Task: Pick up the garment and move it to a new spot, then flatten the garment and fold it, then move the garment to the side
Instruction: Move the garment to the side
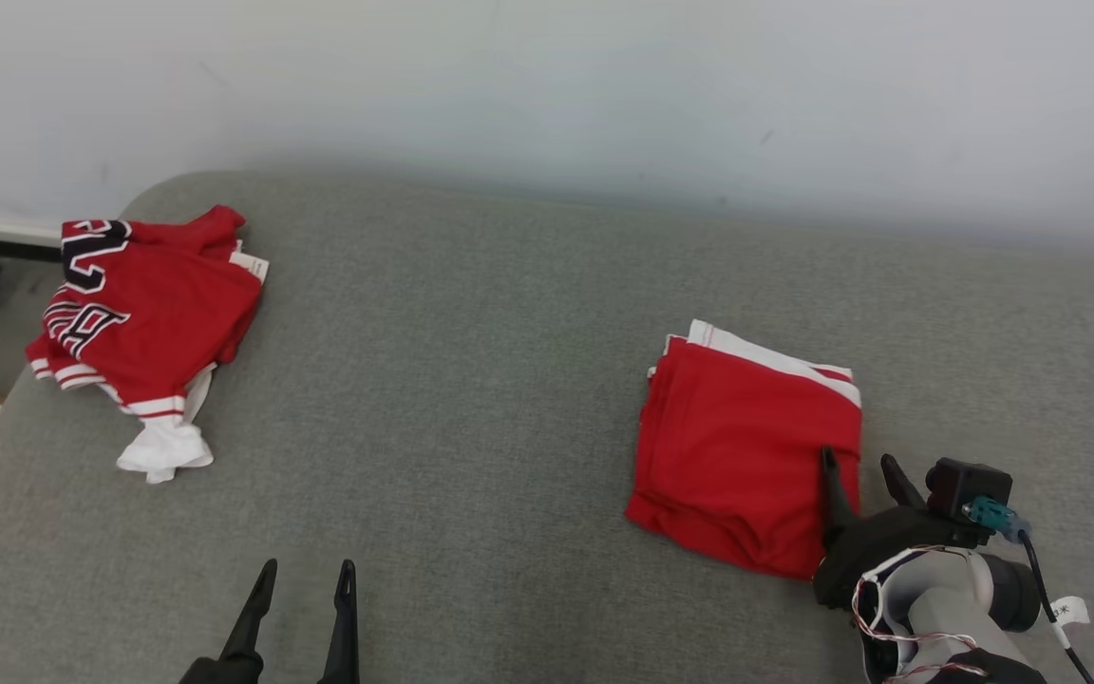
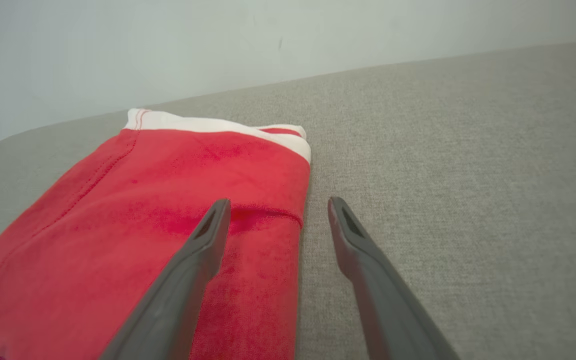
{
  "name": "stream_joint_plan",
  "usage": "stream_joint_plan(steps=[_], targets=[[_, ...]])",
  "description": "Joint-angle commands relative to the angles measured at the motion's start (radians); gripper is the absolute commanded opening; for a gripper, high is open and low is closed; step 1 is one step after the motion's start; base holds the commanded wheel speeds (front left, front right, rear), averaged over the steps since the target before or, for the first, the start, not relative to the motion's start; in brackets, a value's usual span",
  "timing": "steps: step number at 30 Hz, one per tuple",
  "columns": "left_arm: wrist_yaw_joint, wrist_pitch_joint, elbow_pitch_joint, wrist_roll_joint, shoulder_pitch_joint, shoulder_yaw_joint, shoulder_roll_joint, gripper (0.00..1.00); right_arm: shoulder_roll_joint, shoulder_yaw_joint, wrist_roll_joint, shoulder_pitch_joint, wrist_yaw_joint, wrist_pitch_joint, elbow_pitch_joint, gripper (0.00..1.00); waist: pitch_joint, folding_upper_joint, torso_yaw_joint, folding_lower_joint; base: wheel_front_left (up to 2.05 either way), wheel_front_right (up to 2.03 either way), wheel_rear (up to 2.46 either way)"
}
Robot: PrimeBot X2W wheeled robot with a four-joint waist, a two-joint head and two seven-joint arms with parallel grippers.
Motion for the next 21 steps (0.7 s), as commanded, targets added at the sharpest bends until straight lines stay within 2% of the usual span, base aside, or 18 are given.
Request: stream_joint_plan(steps=[1, 5, 9, 10, 11, 16, 21], targets=[[0.002, -0.001, 0.003, -0.004, -0.018, -0.003, 0.0, 1.0, 0.0, 0.0, 0.019, -0.024, -0.002, -0.002, 0.027, 1.0, 0.028, 0.0, 0.034, -0.0001, 0.0, 0.0, 0.0], [0.003, -0.001, 0.004, -0.006, -0.023, -0.001, 0.0, 1.0, -0.001, -0.004, 0.024, -0.071, -0.002, -0.001, 0.165, 1.0, 0.037, 0.0, 0.043, -0.0001, 0.0, 0.0, 0.0], [0.001, -0.001, 0.006, -0.005, -0.026, 0.004, 0.0, 1.0, 0.001, 0.022, 0.064, -0.1, -0.002, 0.012, 0.245, 1.0, 0.039, 0.0, 0.042, -0.0001, 0.0, 0.0, 0.0], [0.0, -0.001, 0.008, -0.007, -0.03, 0.004, 0.0, 1.0, 0.002, 0.046, 0.089, -0.107, -0.002, 0.029, 0.266, 0.6, 0.04, 0.0, 0.042, -0.0001, 0.0, 0.0, 0.0], [-0.001, -0.001, 0.009, -0.009, -0.032, 0.003, 0.0, 1.0, 0.003, 0.06, 0.094, -0.111, -0.002, 0.026, 0.27, 0.0, 0.041, 0.0, 0.043, -0.0001, 0.0, 0.0, 0.0], [0.005, -0.001, 0.004, -0.019, -0.037, 0.01, 0.0, 1.0, -0.014, 0.103, 0.041, -0.138, -0.002, 0.005, 0.262, 0.0, 0.052, 0.0, 0.035, -0.0001, 0.0, 0.0, 0.0], [0.006, -0.001, -0.008, -0.025, -0.034, 0.031, 0.0, 1.0, -0.044, 0.155, -0.035, -0.183, -0.002, -0.001, 0.213, 0.0, 0.076, 0.0, -0.004, -0.0001, 0.0, 0.0, 0.0]])
